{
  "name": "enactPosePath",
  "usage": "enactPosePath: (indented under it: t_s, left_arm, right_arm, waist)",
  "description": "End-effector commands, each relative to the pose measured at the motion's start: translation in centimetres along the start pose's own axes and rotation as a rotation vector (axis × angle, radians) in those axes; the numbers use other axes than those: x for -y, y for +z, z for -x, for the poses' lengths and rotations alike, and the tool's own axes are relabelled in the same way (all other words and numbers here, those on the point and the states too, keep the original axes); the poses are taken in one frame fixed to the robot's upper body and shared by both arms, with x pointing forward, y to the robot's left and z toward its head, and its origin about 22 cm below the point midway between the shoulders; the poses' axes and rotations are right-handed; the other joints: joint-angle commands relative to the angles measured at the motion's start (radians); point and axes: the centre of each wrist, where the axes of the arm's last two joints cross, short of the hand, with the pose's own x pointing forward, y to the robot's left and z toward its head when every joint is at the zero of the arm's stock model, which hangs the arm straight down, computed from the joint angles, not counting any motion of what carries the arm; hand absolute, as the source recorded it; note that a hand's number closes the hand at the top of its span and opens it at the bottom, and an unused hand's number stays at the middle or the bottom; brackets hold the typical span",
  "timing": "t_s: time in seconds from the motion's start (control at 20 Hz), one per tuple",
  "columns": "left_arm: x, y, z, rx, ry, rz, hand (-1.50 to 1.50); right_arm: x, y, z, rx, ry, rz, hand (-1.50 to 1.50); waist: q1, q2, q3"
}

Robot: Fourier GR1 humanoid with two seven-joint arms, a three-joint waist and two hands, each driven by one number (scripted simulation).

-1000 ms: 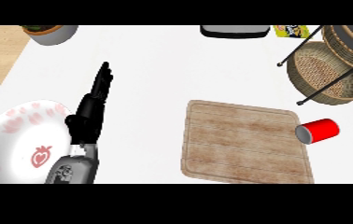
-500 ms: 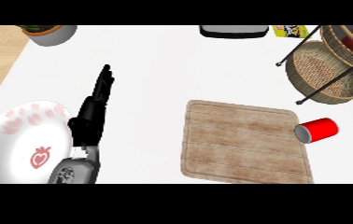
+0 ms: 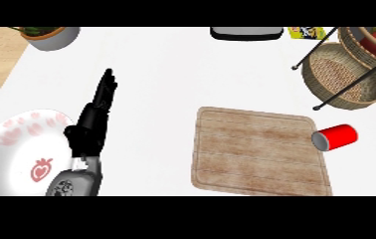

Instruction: Pick the bell pepper from the cutting board and place it in the tiered basket

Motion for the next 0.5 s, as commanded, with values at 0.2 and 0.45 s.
enactPosePath:
  t_s: [0.2, 0.45]
  left_arm:
    - [-1.8, 0.3, 0.2, -0.017, -0.001, -0.005, 0.0]
    - [0.2, 0.4, 0.2, -0.011, 0.009, -0.02, 0.0]
  right_arm:
    - [10.4, 3.8, 9.2, -0.029, -0.181, 0.035, -1.5]
    - [13.8, 7.7, 15.2, -0.035, -0.197, 0.017, -1.5]
  waist:
    - [-0.012, 0.002, 0.003]
    - [-0.029, 0.002, 0.006]
